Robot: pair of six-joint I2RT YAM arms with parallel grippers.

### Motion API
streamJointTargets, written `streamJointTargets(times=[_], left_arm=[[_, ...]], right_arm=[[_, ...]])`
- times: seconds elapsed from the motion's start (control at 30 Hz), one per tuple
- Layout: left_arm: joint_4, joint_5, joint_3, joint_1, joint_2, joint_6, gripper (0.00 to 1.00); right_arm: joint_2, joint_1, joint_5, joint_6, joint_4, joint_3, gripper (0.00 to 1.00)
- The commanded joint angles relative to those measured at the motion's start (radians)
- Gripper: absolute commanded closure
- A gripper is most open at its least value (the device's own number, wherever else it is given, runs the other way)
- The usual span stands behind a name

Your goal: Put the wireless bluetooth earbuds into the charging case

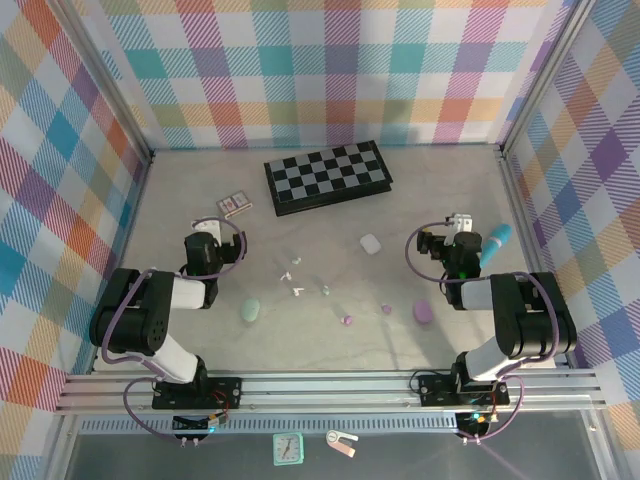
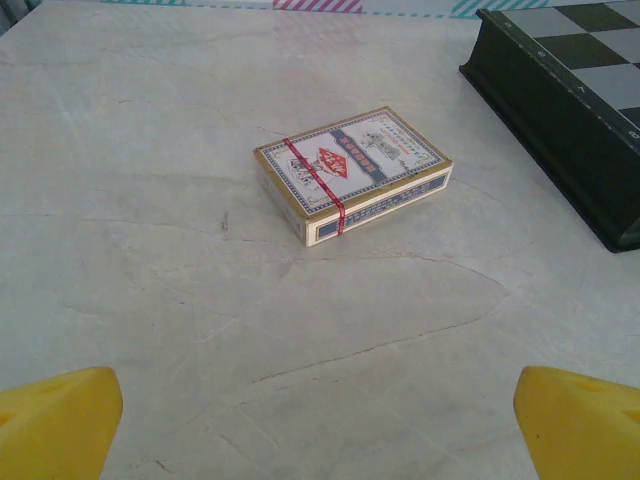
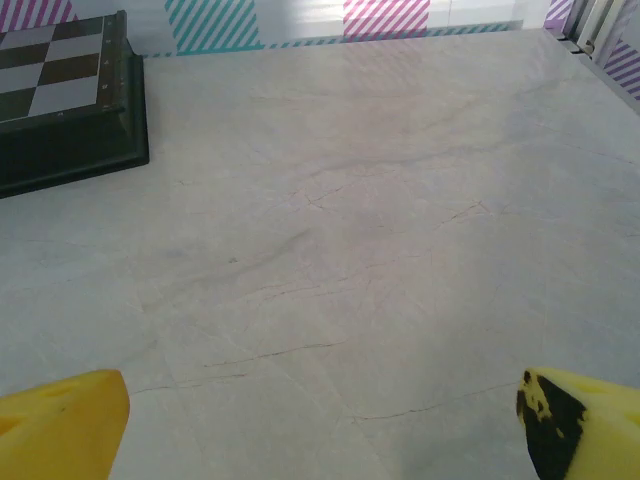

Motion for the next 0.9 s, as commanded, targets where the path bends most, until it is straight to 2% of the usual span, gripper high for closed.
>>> streamJointTargets(times=[0.0,0.63,0.77,0.87], left_arm=[[0.012,0.012,0.004,0.004,-0.001,-0.008,0.00],[0.019,0.002,0.000,0.001,-0.006,-0.008,0.00],[-0.069,-0.014,0.024,-0.001,-0.062,-0.010,0.00],[-0.141,-0.036,0.032,-0.024,-0.138,0.009,0.00]], right_arm=[[0.012,0.005,0.002,-0.008,0.004,0.027,0.01],[0.010,-0.012,-0.040,-0.005,-0.012,0.031,0.01],[-0.031,-0.013,-0.057,-0.013,-0.043,0.031,0.01],[-0.117,-0.011,-0.055,-0.024,-0.164,0.054,0.01]])
